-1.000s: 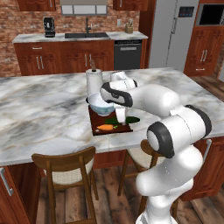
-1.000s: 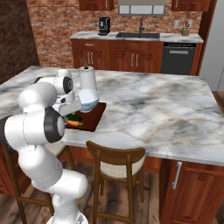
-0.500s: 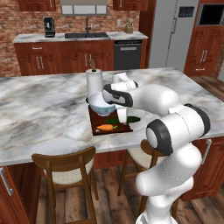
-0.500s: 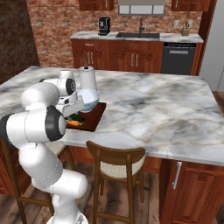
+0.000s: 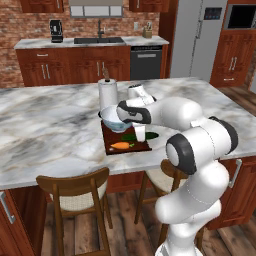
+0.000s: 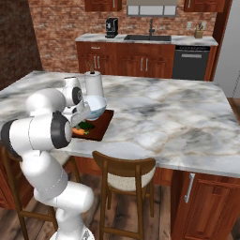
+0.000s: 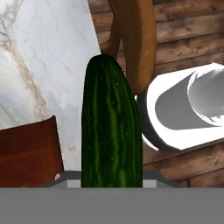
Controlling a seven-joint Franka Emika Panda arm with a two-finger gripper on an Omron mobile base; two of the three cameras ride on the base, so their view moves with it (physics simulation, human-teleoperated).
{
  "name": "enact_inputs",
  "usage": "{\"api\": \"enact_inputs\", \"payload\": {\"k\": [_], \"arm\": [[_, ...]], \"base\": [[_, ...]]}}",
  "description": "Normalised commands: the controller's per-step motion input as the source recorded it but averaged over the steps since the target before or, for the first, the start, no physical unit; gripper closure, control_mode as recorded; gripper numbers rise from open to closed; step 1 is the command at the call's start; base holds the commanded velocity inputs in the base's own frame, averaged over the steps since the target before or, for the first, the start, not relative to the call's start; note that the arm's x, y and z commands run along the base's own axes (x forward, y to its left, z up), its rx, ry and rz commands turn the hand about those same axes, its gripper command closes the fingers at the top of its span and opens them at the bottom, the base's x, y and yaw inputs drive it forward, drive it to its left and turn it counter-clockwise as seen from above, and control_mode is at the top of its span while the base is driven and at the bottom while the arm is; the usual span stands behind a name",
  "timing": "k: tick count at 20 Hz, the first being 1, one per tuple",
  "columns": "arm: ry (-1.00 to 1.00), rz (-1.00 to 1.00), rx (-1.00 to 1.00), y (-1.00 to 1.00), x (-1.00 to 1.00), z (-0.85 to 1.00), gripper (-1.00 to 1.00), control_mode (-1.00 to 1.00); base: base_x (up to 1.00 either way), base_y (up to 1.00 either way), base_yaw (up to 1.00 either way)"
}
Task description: Place the two vegetables and bowl onto the tray for setting up a vegetable dip station.
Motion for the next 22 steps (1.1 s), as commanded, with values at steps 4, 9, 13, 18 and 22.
{"api": "enact_inputs", "payload": {"k": [4, 9, 13, 18, 22], "arm": [[-0.07, 0.07, 0.03, 0.00, 0.18, -0.17, 1.00, -1.00], [0.00, 0.03, 0.07, 0.00, 0.23, -0.15, 1.00, -1.00], [0.00, 0.01, 0.08, 0.00, 0.24, -0.16, 1.00, -1.00], [0.00, 0.01, 0.04, 0.00, 0.22, -0.13, 1.00, -1.00], [0.00, 0.00, 0.00, 0.00, 0.23, -0.07, 1.00, -1.00]], "base": [[0.00, 0.00, 0.00], [0.00, 0.00, 0.00], [0.00, 0.00, 0.00], [0.00, 0.00, 0.00], [0.00, 0.00, 0.00]]}}
